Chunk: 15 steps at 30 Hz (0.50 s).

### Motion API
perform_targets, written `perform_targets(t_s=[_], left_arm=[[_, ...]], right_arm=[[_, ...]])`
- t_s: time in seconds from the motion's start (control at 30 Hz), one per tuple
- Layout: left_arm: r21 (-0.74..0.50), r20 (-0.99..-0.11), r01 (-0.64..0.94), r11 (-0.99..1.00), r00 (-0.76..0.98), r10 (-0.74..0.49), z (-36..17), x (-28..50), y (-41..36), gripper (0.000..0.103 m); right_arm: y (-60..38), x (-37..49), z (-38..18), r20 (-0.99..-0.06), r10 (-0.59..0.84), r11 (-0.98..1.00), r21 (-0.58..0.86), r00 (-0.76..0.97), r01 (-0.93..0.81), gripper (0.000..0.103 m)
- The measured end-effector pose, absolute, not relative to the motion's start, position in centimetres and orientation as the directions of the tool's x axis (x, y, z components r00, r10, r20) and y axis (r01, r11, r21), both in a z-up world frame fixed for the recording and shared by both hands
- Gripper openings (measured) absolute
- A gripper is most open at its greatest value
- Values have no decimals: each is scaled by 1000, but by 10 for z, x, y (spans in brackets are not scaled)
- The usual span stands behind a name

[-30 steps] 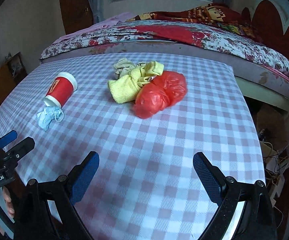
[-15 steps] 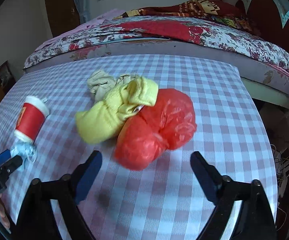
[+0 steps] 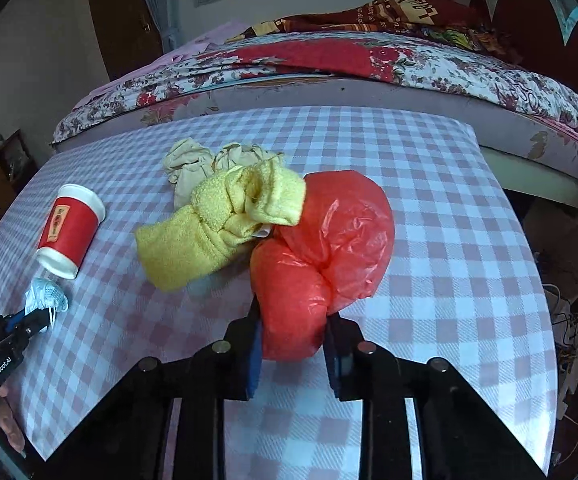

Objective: Collect trash
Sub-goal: 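Grasp the light blue mask with the left tool while the right tool grasps the red bag, then carry the mask and red bag over the black bin and release both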

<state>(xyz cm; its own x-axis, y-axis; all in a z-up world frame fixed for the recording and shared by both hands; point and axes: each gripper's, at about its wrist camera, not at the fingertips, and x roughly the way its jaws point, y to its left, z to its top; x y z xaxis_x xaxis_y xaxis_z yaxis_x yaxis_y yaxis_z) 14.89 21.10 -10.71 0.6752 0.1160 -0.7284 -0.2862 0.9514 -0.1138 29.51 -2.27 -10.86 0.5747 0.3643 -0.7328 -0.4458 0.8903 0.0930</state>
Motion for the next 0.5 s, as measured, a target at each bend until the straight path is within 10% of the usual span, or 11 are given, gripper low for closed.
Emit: perform_targets(t_s=[0.5], left_arm=[[-136,-678,-191,972,734,49,-92,126,146,15]], right_arm=[[-88,237,-89,-662,393,890,100,639,-444,27]])
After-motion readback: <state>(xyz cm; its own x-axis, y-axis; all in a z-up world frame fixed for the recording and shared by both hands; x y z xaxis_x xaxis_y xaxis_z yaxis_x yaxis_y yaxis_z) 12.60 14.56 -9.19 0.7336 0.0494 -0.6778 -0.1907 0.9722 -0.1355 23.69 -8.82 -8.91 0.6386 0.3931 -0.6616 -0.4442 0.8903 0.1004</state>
